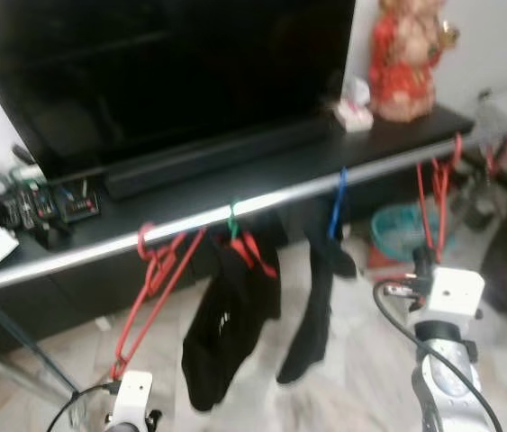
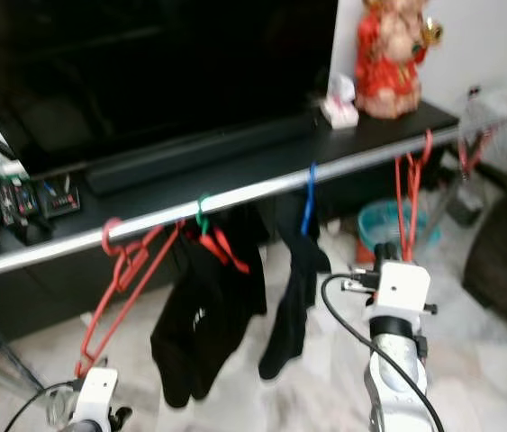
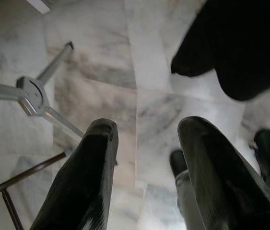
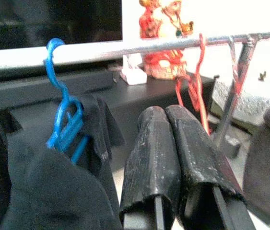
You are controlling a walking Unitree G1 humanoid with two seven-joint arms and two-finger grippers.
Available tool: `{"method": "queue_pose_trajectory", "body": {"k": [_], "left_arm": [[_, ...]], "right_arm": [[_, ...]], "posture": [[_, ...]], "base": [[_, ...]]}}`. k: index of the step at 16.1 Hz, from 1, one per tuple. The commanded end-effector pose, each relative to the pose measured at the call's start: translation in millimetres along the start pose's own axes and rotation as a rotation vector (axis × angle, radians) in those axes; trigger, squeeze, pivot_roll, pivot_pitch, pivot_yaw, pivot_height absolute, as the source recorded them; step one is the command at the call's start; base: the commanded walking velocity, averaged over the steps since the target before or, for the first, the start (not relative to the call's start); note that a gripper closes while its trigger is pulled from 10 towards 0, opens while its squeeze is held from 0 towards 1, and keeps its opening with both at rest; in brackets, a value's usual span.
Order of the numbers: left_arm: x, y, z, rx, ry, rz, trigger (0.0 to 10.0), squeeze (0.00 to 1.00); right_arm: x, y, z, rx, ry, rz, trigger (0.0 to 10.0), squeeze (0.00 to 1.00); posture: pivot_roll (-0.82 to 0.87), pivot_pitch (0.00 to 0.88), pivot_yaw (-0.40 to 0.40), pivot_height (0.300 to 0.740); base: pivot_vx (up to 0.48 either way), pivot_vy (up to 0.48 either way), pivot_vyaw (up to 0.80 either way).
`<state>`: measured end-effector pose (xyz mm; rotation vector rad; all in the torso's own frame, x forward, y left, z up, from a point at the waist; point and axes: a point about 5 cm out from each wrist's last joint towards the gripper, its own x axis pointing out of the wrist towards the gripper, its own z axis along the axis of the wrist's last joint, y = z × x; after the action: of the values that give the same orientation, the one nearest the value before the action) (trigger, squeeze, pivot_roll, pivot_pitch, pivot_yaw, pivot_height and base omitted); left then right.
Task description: Hang hanger
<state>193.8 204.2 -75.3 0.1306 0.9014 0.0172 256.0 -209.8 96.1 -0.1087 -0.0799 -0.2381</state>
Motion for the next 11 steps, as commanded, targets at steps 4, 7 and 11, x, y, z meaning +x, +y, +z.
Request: {"method": "queue_pose_trajectory", "body": {"k": [4,7,11], "left_arm": [[-2.2,11.6,-7.4,0.017,0.029,0.026,10.0,0.00],[-2.2,11.3,-7.7,0.014,0.031,0.026,10.0,0.00],[-2.1,11.3,-7.2,0.014,0.031,0.027,10.0,0.00]], "right_arm": [[0.4,9.5,3.5,0.024,-0.006,0.027,10.0,0.00],[-1.0,13.2,0.8,0.032,0.014,0.060,10.0,0.00],[3.2,16.7,1.7,0.050,0.035,0.102,10.0,0.00]], "posture": [[-0.21,0.000,0.052,0.740],[-0.21,0.000,0.050,0.740],[-0.21,0.000,0.051,0.740]], "base": [[0.270,0.000,0.00],[0.000,0.000,0.00],[0.000,0.000,0.00]]}}
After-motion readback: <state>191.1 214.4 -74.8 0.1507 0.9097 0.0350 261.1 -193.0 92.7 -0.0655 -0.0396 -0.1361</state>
